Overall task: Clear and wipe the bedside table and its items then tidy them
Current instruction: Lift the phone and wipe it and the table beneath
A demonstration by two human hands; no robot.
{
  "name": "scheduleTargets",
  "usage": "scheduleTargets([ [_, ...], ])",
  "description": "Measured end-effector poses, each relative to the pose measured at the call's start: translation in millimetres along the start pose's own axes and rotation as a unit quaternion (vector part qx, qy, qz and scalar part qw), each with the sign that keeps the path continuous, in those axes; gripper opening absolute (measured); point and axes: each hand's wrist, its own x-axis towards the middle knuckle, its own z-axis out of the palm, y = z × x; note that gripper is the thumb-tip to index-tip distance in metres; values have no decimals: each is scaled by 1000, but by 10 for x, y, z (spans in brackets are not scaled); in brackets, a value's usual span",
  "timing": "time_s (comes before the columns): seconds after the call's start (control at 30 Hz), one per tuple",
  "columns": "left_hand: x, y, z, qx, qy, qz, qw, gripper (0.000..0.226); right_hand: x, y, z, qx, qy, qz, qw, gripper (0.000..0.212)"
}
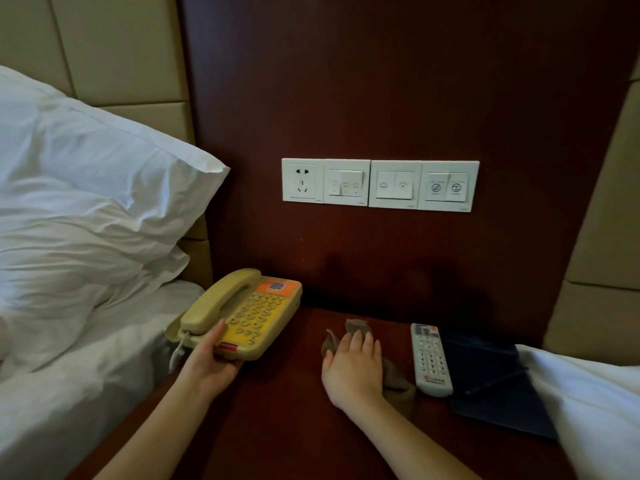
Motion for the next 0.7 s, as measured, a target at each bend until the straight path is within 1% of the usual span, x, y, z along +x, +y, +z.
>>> scheduleTargets([
  [0.1,6,45,-1,4,5,-5,1000,19,29,-2,6,12,0,6,1000,65],
  [0.17,3,56,-11,4,8,-9,1000,24,52,-6,12,24,5,33,999,65],
  [0.27,-18,82,-41,8,15,-20,1000,40,136,-14,21,32,12,85,996,67],
  [0.37,-17,182,-131,45,29,-41,998,43,294,14,32,33,19,113,993,67],
  [0.43,-32,285,-242,92,22,-56,994,44,426,56,39,32,16,105,994,65],
  [0.57,-69,453,-439,193,14,-53,980,39,671,171,15,35,5,58,998,62],
  [0.7,-43,612,-571,269,30,-59,961,32,708,203,36,13,-13,25,1000,62],
])
